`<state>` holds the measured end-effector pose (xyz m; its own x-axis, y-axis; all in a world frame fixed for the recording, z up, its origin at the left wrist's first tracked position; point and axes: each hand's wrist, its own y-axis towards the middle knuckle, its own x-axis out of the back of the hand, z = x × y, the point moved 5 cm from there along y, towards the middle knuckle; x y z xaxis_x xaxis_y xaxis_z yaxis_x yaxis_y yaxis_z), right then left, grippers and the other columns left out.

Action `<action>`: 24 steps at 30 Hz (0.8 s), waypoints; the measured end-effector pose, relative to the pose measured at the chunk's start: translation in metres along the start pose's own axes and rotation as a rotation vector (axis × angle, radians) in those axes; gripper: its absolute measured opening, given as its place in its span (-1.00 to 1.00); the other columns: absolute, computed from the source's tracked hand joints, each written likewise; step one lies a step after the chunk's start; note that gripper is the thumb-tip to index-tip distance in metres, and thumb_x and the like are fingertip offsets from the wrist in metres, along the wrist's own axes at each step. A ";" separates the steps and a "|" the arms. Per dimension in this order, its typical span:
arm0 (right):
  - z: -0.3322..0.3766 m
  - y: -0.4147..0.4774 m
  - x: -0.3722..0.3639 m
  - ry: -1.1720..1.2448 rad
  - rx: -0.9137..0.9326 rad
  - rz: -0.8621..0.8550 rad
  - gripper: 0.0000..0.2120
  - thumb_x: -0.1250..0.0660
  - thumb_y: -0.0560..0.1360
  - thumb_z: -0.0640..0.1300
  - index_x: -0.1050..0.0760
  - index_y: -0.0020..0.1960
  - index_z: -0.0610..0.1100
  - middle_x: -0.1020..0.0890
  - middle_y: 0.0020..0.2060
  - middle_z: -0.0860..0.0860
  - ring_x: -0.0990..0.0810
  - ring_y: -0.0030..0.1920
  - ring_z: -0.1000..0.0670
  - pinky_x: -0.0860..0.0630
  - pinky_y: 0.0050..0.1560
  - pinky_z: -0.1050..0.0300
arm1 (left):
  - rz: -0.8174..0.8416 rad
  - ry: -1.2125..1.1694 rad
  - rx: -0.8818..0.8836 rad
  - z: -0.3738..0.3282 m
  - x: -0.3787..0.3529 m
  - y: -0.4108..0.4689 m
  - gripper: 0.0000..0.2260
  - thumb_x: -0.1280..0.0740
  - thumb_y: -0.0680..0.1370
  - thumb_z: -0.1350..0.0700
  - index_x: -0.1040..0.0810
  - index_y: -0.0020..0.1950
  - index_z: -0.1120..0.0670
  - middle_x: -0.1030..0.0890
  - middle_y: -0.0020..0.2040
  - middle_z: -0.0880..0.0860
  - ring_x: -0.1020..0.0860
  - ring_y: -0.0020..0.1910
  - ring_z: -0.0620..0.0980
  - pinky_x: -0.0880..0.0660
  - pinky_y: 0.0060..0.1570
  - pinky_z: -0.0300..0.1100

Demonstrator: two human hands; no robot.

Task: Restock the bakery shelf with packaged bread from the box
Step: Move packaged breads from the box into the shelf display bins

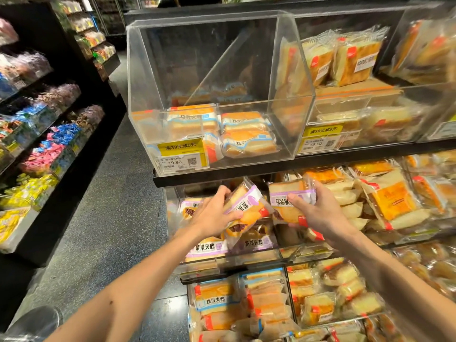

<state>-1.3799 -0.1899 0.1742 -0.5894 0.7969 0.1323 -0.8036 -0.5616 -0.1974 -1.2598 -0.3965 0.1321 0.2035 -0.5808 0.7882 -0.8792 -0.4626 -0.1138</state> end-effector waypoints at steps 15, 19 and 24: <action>-0.005 -0.012 0.021 -0.272 0.119 -0.033 -0.49 -0.40 0.54 -0.03 -0.37 0.44 -0.11 -0.63 0.18 0.01 -0.61 0.17 0.06 -0.58 0.11 0.13 | 0.177 0.869 -0.324 -0.033 -0.083 0.015 -0.74 -0.23 0.52 0.32 -0.56 0.19 0.27 -0.45 0.28 0.24 -0.31 0.34 0.21 -0.25 0.35 0.16; -0.011 -0.012 0.020 -0.224 0.083 0.009 -0.45 -0.42 0.52 0.01 -0.35 0.44 -0.10 -0.61 0.23 -0.01 -0.59 0.23 0.02 -0.57 0.22 -0.07 | 0.157 0.706 -0.290 -0.033 -0.083 0.020 -0.67 -0.19 0.58 0.35 -0.39 0.36 0.26 -0.46 0.24 0.23 -0.41 0.29 0.20 -0.39 0.27 0.09; -0.018 -0.009 0.017 -0.132 0.033 0.061 -0.58 -0.37 0.56 -0.14 -0.39 0.38 -0.14 -0.67 0.11 -0.04 -0.69 0.02 0.09 -0.64 -0.08 0.20 | 0.311 0.603 -0.218 -0.024 -0.086 0.014 -0.75 -0.17 0.58 0.35 -0.52 0.21 0.31 -0.53 0.18 0.27 -0.52 0.19 0.22 -0.48 0.16 -0.01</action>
<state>-1.3811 -0.1670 0.1608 -0.6416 0.7260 0.2476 -0.7667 -0.6170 -0.1775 -1.3002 -0.3374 0.0774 -0.2892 -0.1627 0.9433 -0.9369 -0.1543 -0.3138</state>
